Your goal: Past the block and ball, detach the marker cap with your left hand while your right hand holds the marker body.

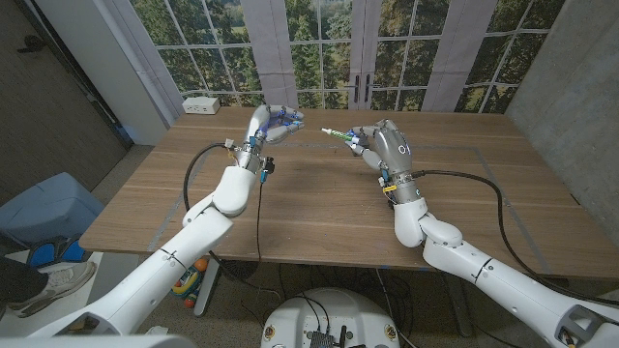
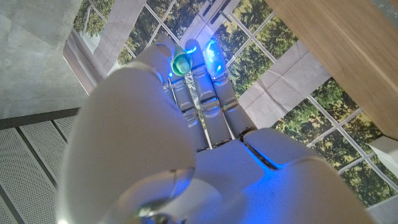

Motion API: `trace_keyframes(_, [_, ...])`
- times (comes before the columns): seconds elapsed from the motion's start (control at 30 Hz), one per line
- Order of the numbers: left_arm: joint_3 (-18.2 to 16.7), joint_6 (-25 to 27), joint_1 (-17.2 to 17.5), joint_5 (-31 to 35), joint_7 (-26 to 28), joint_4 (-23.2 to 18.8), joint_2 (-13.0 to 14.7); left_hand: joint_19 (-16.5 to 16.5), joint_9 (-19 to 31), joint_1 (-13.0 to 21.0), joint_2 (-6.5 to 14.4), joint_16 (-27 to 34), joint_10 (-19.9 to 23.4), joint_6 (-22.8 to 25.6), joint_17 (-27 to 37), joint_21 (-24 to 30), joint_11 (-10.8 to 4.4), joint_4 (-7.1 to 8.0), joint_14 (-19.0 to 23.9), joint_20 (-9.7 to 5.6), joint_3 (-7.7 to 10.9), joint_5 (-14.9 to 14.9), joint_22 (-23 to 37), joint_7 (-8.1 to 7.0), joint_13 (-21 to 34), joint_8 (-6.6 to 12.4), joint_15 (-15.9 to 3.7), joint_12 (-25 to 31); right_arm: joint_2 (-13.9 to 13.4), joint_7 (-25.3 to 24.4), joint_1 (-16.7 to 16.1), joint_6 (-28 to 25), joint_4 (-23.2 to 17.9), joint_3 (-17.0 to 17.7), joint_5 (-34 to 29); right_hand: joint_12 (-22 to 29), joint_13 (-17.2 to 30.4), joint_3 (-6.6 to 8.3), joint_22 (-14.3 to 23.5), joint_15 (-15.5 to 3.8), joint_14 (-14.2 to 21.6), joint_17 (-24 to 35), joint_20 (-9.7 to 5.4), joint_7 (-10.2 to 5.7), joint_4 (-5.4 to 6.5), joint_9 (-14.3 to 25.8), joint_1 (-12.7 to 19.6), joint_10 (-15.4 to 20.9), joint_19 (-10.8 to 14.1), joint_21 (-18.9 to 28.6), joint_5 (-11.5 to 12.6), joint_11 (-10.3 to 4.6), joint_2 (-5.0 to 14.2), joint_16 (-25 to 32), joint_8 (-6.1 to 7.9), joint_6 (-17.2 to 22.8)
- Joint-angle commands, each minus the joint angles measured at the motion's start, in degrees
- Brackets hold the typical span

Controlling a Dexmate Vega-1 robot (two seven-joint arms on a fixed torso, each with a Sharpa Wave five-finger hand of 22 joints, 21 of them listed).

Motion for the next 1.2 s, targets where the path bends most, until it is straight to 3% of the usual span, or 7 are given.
trace_keyframes(0.03, [-0.48, 5.91, 2.49, 11.94, 11.25, -3.01, -1.43, -0.38, 0.13, 0.52, 1.06, 0.25, 2.66, 0.15, 0.38, 0.39, -2.98, 0.43, 9.58, -7.28, 0.14, 0.49, 0.02, -0.42, 3.39, -0.21, -12.94, -0.16, -0.34, 1.05, -0.35, -1.10, -0.66, 0.14, -0.36, 0.09, 0.17, 0.25, 0.20, -4.72, 0.02, 0.10, -8.51, -0.32, -0.01, -0.07, 5.20, 0.58, -0.26, 0.30, -0.13, -0.40, 5.19, -0.25, 0.05, 0.65])
trace_keyframes(0.7, [-1.12, 10.52, 4.24, 14.80, 13.42, -4.72, -0.32, -1.21, -0.06, 0.16, 1.31, 0.06, 2.68, 0.03, 0.77, 1.25, -3.28, 0.37, 9.23, -7.18, -0.01, 0.47, -0.48, -0.82, 3.37, -0.79, -12.95, -0.66, -1.00, 4.02, -0.40, -1.92, -1.40, 0.23, 0.57, -0.11, 0.09, 0.55, 0.17, -4.72, 0.10, 0.20, -8.49, -0.33, -0.02, -0.06, 5.16, 0.63, -0.57, 0.43, -0.69, -0.41, 5.12, -0.29, -0.11, 0.68])
trace_keyframes(1.2, [0.03, 18.48, 4.35, 16.30, 10.66, -6.86, 2.31, -2.18, -0.18, -0.07, 1.54, -0.35, 2.33, -0.33, 0.87, 1.80, -3.49, 0.32, 8.70, -7.09, -0.01, 0.41, -1.06, -1.11, 3.36, -1.34, -12.96, -1.27, -2.71, 11.97, -2.39, -3.64, -5.19, 1.29, 3.73, -0.26, -0.09, 0.64, 0.13, -4.68, -0.06, 0.11, -8.51, -0.35, 0.11, -0.44, 4.81, 0.76, -0.63, 0.47, -1.01, -0.41, 5.10, -0.43, -0.30, 0.98])
